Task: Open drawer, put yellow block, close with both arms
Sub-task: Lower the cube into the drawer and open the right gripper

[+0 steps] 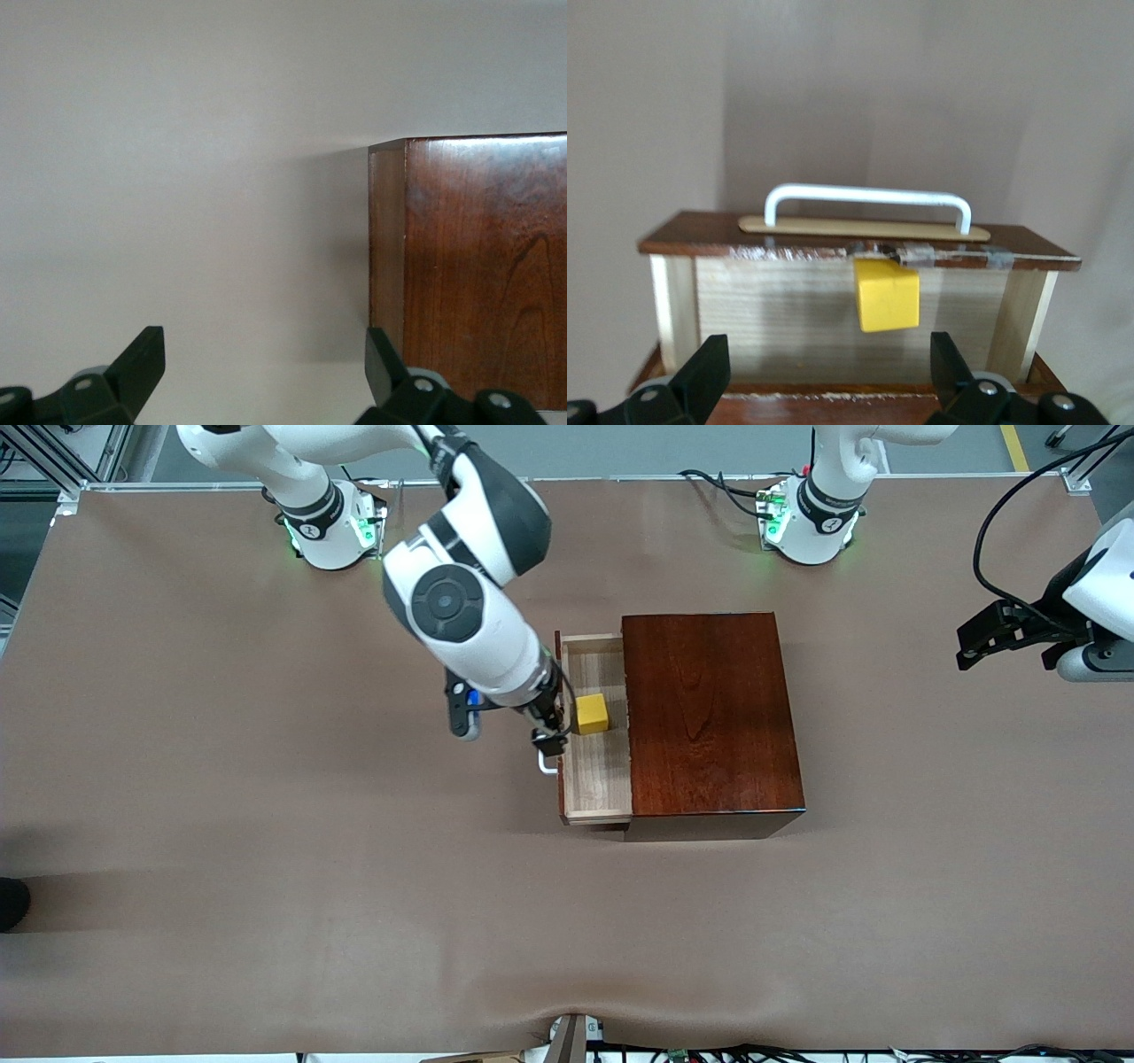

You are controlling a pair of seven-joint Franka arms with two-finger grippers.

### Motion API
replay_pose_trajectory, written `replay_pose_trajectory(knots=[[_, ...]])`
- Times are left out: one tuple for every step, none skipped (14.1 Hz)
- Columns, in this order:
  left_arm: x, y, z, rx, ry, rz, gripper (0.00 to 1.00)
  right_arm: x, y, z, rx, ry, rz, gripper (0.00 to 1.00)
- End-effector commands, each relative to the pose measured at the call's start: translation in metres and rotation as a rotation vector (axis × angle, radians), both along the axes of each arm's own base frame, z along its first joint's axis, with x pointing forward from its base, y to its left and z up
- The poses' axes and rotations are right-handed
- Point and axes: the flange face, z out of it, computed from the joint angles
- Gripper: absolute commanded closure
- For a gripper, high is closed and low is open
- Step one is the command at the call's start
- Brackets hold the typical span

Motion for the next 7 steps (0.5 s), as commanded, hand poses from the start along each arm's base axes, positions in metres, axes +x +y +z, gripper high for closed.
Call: replay_pose_trajectory(knots=[[0.0, 0.002, 0.003, 0.005, -0.003, -0.019, 0.0, 0.014, -0.036, 0.041, 0.016, -0.021, -0.033, 0.0], [0.0, 0.001, 0.004, 0.004, -0.006, -0.021, 0.0, 0.019, -0.048, 0.051, 0.024, -0.034, -0.033, 0.0], [0.0, 0.0, 0.004, 0.004, -0.006, -0.022, 0.0, 0.024, -0.059, 0.057, 0.023, -0.037, -0.042, 0.0], [0.0, 0.0, 0.004, 0.004, -0.006, -0.022, 0.0, 0.026, -0.069, 0.066, 0.013, -0.05, -0.05, 0.0], [0.0, 0.002, 0.005, 0.004, -0.006, -0.019, 0.0, 0.024, -0.078, 0.079, -0.022, -0.078, -0.045, 0.0], [-0.001, 0.002, 0.007, 0.003, -0.009, -0.02, 0.0, 0.021, -0.086, 0.088, -0.064, -0.09, -0.036, 0.0], [-0.001, 0.002, 0.006, 0.004, -0.006, -0.02, 0.0, 0.018, -0.091, 0.092, -0.1, -0.09, -0.027, 0.0]])
